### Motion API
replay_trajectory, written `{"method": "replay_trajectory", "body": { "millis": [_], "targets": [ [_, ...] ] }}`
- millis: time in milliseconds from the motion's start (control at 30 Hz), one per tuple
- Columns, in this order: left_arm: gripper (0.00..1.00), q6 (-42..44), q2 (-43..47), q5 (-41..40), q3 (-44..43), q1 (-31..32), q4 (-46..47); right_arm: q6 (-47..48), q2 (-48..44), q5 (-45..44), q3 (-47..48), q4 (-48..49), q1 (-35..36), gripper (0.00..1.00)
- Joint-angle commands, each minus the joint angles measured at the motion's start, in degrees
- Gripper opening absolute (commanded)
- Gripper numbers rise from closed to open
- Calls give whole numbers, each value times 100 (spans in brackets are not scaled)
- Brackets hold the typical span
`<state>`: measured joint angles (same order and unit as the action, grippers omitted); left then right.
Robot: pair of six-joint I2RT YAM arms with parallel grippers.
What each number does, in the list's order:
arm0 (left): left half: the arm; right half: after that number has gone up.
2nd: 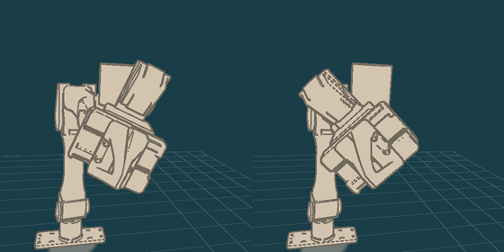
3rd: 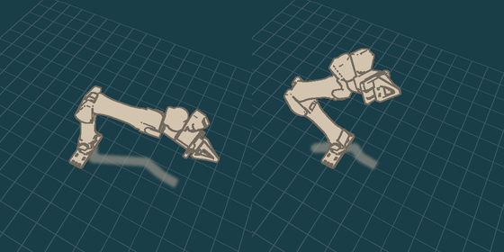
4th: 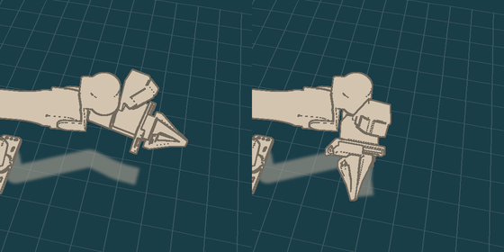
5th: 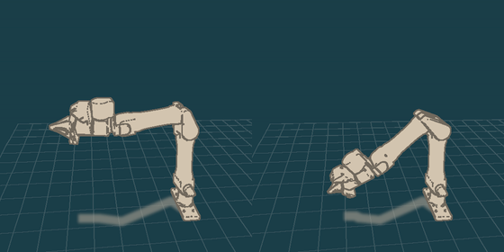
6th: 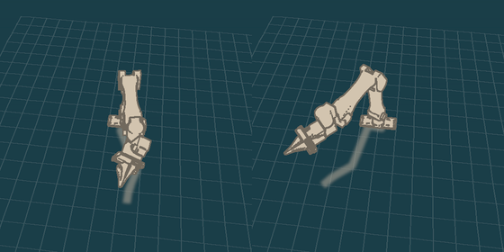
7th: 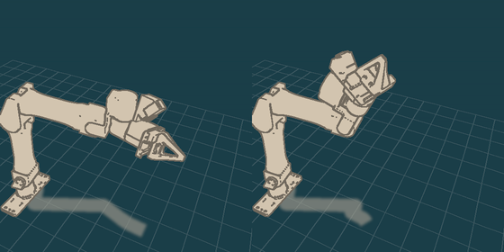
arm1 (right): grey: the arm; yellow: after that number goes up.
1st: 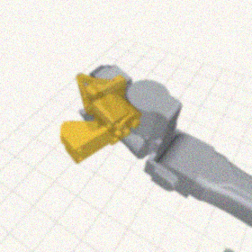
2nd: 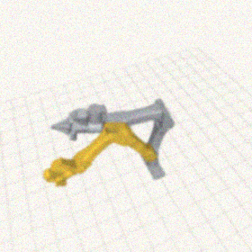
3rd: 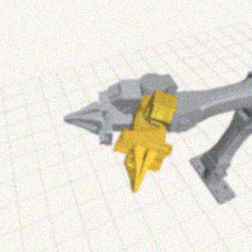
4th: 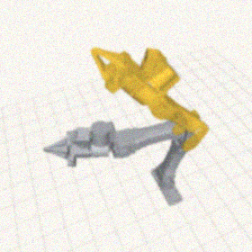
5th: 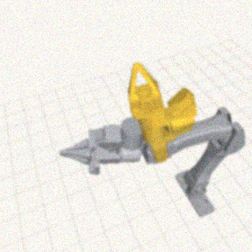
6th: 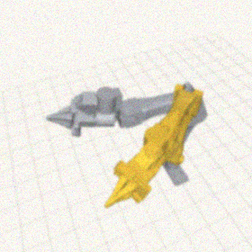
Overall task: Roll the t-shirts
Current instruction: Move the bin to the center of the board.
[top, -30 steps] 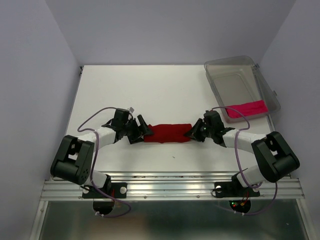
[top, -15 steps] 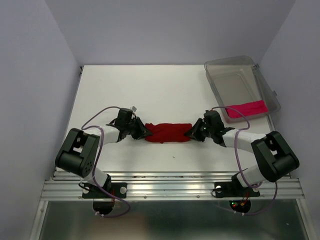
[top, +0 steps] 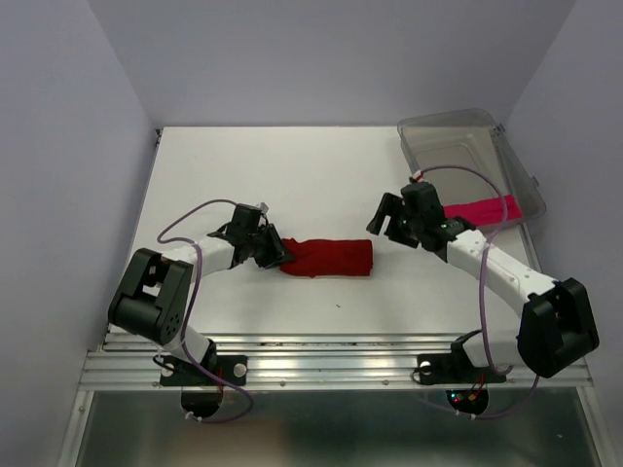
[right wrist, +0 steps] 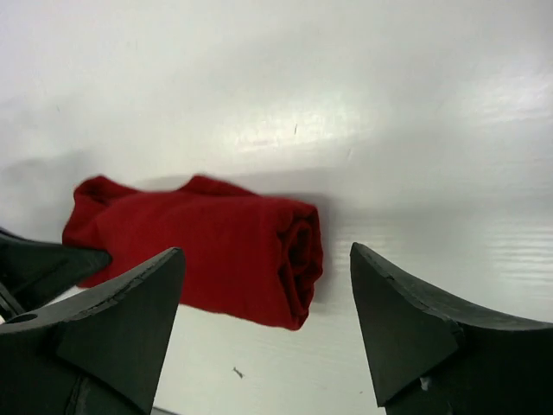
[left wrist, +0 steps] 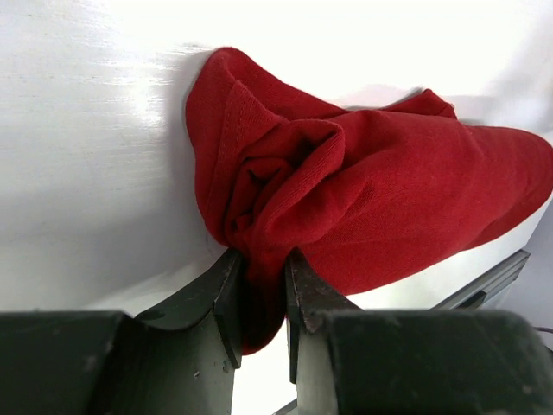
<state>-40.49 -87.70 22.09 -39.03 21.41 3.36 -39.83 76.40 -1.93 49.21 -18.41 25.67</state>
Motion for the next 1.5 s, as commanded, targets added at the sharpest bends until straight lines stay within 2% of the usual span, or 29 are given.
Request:
{"method": "replay_trajectory", "body": {
  "millis": [0, 333, 400, 567, 767, 1033, 1233, 1467],
  "targets": [
    [0, 375, 42, -161, -167, -14, -546, 783, -117, -1149, 877, -724, -132, 82],
    [0, 841, 227, -539, -492, -102, -1214, 1601, 832, -1590, 1978, -857, -1345, 88],
    [0, 885, 288, -591, -553, -163, -1284, 1680, 1087, -1696, 2127, -874, -1529, 92],
    [0, 1034, 385, -627, -624, -321, -1425, 1882, 1561, -1460, 2312, -874, -1854, 97],
    [0, 1113, 420, -609, -659, -462, -1461, 2287, 2072, -232, 2672, -945, -1855, 98],
    [0, 1096, 526, -574, -589, -541, -1425, 2103, 2168, 895, 2585, -708, -1855, 98],
    [0, 1078, 631, -565, -527, -585, -1417, 1971, 2177, 1291, 2549, -506, -1522, 98],
    [0, 1061, 710, -565, -457, -603, -1434, 1813, 2634, 1091, 2962, -532, -889, 98]
  ]
}}
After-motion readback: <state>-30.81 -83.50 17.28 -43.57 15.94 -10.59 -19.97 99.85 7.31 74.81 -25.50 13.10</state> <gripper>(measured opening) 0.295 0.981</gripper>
